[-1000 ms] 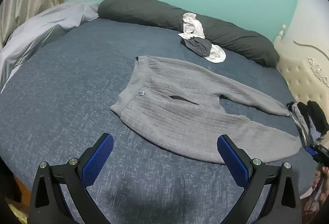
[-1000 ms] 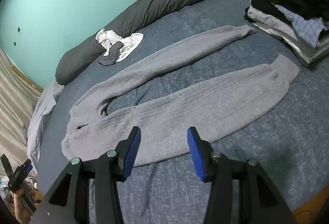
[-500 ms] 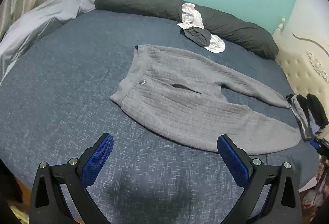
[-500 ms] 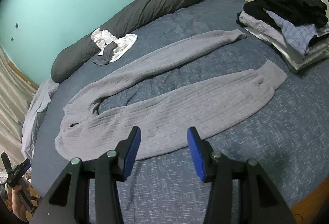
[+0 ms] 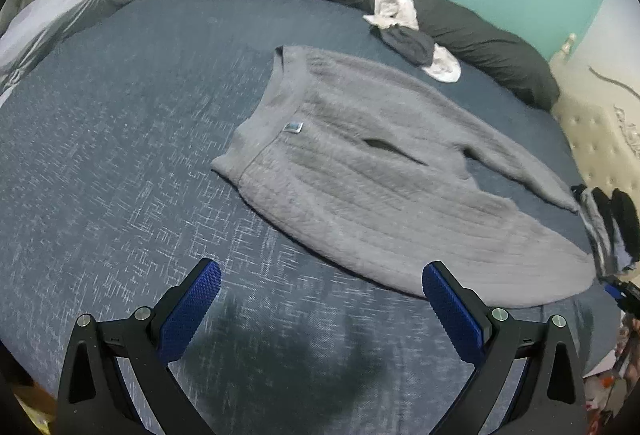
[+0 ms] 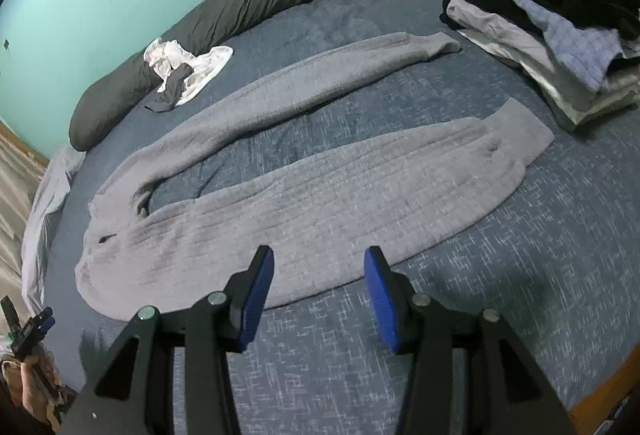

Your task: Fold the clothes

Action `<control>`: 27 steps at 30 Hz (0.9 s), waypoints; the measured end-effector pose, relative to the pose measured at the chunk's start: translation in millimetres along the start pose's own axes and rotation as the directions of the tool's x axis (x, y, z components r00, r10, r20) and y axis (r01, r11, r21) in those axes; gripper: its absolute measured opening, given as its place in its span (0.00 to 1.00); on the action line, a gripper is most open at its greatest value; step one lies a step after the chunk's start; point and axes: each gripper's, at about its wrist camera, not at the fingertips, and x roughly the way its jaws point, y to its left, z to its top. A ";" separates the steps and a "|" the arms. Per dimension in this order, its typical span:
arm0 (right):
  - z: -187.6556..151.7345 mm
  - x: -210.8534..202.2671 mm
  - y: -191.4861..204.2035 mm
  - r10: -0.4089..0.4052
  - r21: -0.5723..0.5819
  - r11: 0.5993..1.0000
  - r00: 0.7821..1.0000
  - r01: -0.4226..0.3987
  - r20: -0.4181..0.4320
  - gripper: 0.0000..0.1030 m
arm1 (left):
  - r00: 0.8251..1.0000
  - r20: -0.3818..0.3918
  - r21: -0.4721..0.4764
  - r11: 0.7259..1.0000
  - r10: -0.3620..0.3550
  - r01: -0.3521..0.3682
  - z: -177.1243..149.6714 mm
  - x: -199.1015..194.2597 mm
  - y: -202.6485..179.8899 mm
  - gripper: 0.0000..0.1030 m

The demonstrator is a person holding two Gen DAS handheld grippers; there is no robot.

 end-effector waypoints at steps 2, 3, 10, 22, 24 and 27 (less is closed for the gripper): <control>1.6 7.0 -2.1 0.000 0.007 1.000 1.000 0.000 -0.006 0.46 | 1.000 -0.017 -0.012 1.000 -0.001 0.000 1.8 12.6 5.3 1.00; 2.1 9.9 -3.0 -0.001 0.011 1.000 1.000 0.001 -0.009 0.46 | 1.000 -0.024 -0.017 1.000 0.003 -0.003 2.7 17.9 7.1 1.00; 4.0 30.4 -7.6 -0.022 0.015 1.000 0.999 0.023 -0.031 0.46 | 0.998 -0.067 -0.061 0.998 0.018 -0.022 8.1 50.7 17.2 1.00; 8.9 47.9 -11.9 -0.021 0.032 0.999 0.999 0.023 -0.042 0.46 | 0.993 -0.115 -0.134 0.991 -0.013 -0.002 12.2 87.9 22.0 1.00; 10.1 50.1 -12.6 -0.022 0.030 0.999 0.999 0.023 -0.045 0.46 | 0.993 -0.119 -0.147 0.989 -0.016 -0.002 12.7 93.3 21.6 1.00; 11.3 52.3 -15.9 -0.023 0.038 0.999 0.999 0.025 -0.047 0.46 | 0.992 -0.124 -0.173 0.985 -0.021 -0.001 12.9 100.8 24.1 1.00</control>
